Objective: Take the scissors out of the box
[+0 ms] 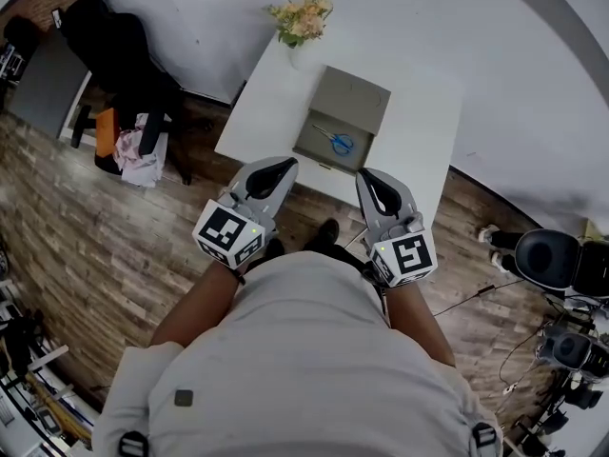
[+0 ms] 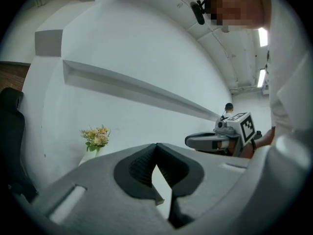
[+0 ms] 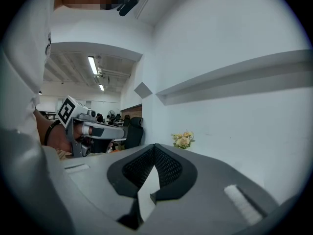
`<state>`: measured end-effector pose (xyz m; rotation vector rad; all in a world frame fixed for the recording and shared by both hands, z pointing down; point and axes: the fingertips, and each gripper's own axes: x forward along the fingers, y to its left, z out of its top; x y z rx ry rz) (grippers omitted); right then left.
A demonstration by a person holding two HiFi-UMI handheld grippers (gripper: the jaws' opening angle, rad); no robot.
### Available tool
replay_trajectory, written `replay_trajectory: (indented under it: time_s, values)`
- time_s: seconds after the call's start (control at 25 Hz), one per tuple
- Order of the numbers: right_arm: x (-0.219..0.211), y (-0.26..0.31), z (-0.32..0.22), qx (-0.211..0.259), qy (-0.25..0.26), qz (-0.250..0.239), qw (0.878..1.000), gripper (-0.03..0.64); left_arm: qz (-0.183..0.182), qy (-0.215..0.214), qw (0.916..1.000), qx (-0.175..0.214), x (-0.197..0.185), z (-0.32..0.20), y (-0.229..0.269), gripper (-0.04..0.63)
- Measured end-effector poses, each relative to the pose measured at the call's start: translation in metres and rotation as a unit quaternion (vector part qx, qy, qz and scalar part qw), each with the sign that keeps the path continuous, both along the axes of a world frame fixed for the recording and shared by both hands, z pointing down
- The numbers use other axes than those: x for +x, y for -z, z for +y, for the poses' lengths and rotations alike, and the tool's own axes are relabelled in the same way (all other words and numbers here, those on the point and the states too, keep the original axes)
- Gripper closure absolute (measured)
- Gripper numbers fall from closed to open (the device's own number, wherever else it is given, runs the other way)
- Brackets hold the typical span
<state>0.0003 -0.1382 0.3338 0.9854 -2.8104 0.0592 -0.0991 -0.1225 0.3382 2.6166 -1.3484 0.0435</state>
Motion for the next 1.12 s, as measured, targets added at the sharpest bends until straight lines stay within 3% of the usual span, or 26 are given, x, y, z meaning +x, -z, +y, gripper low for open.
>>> replay_trajectory:
  time_s: [0.52,0.96,1.12]
  values:
    - [0.059,-0.012,-0.064,-0.008,0.041,0.003,0.999,0.606,-0.009,0.032,0.9994,-0.013,0.053,-0.054,-0.012,0.591]
    - [0.049,-0.051,-0.094,-0.047,0.051,0.034,0.997,0.606,-0.003,0.026,0.9984,-0.050,0.043,-0.080,-0.050,0.591]
    - [0.038,-0.077,-0.104,-0.081,0.062,0.059,0.993,0.592,0.004,0.014,0.9978,-0.065,0.039,-0.091,-0.061,0.591]
